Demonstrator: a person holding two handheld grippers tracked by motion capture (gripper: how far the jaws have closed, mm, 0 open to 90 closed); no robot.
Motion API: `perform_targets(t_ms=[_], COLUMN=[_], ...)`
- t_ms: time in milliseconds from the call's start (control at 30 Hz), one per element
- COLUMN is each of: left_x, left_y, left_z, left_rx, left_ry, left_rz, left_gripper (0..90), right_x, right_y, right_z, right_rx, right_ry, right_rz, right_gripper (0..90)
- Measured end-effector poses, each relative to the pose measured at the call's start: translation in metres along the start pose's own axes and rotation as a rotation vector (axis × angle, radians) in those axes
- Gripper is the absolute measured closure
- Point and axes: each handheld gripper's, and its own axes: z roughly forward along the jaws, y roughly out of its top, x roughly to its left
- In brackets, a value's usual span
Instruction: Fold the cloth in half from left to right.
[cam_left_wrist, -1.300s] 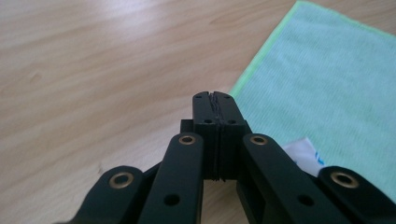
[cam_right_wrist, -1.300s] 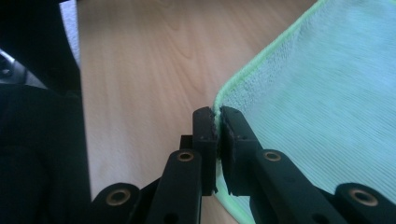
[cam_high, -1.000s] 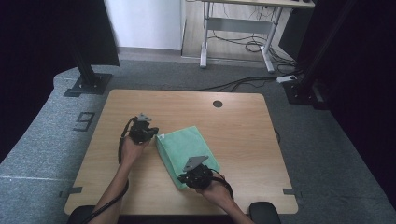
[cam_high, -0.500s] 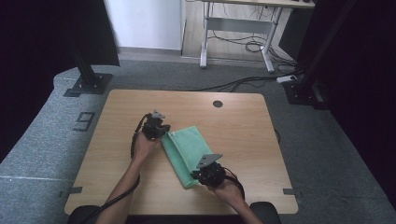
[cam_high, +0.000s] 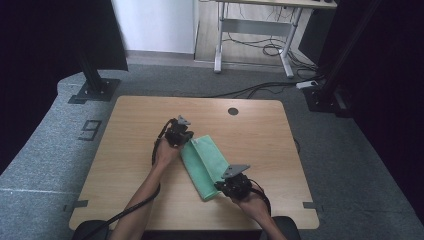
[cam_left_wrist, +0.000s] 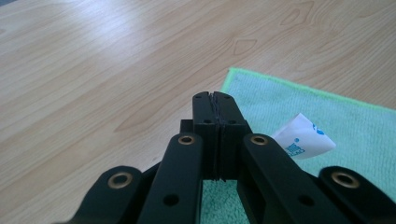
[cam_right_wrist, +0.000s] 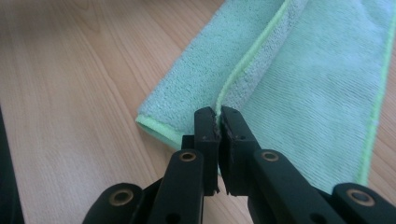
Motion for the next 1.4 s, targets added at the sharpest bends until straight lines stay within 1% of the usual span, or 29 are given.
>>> perform_targets(t_ms=[133,400,533,667,700,767,900,1033,1100,1267,1300,1333,1400], left_x=[-0.004,-0.009,-0.011,-0.013,-0.014,-0.014,-0.016,-0.016,-0.017,-0.018,-0.018,-0.018,-0.017], left_y=[0.006,0.017,0.021,0.026,0.027,0.028,0.029,0.028,0.028,0.029,0.029,0.029,0.029], left_z=[0.005,0.012,0.016,0.019,0.020,0.022,0.030,0.039,0.043,0.048,0.048,0.049,0.051], left_rx=[-0.005,-0.012,-0.011,-0.015,-0.023,-0.018,-0.003,0.003,0.007,0.018,0.017,0.012,0.013], left_ry=[0.002,0.002,0.001,-0.002,-0.004,-0.001,0.001,-0.003,-0.002,0.004,0.003,0.003,0.002], left_rz=[0.007,0.016,0.022,0.024,0.016,0.020,0.023,0.017,0.021,0.025,0.024,0.015,0.016], left_gripper=[88.6,88.6,88.6,88.6,88.5,88.5,88.4,88.3,88.3,88.1,88.0,87.9,86.9], right_x=[-0.006,-0.016,-0.020,-0.023,-0.024,-0.027,-0.030,-0.033,-0.035,-0.038,-0.039,-0.040,-0.041], right_y=[-0.004,-0.010,-0.012,-0.014,-0.014,-0.016,-0.019,-0.022,-0.023,-0.025,-0.026,-0.026,-0.027], right_z=[-0.004,-0.011,-0.014,-0.018,-0.019,-0.020,-0.018,-0.014,-0.014,-0.012,-0.011,-0.010,-0.010], right_rx=[-0.003,-0.029,-0.035,-0.044,-0.047,-0.048,-0.030,-0.005,-0.003,0.004,0.012,0.017,0.020], right_ry=[-0.007,-0.029,-0.040,-0.058,-0.062,-0.075,-0.095,-0.115,-0.119,-0.128,-0.129,-0.134,-0.137], right_rz=[0.016,0.055,0.065,0.077,0.079,0.086,0.085,0.083,0.089,0.097,0.096,0.094,0.101], right_gripper=[85.3,85.4,85.4,85.4,85.4,85.4,85.4,85.4,85.4,85.4,85.3,85.3,85.2])
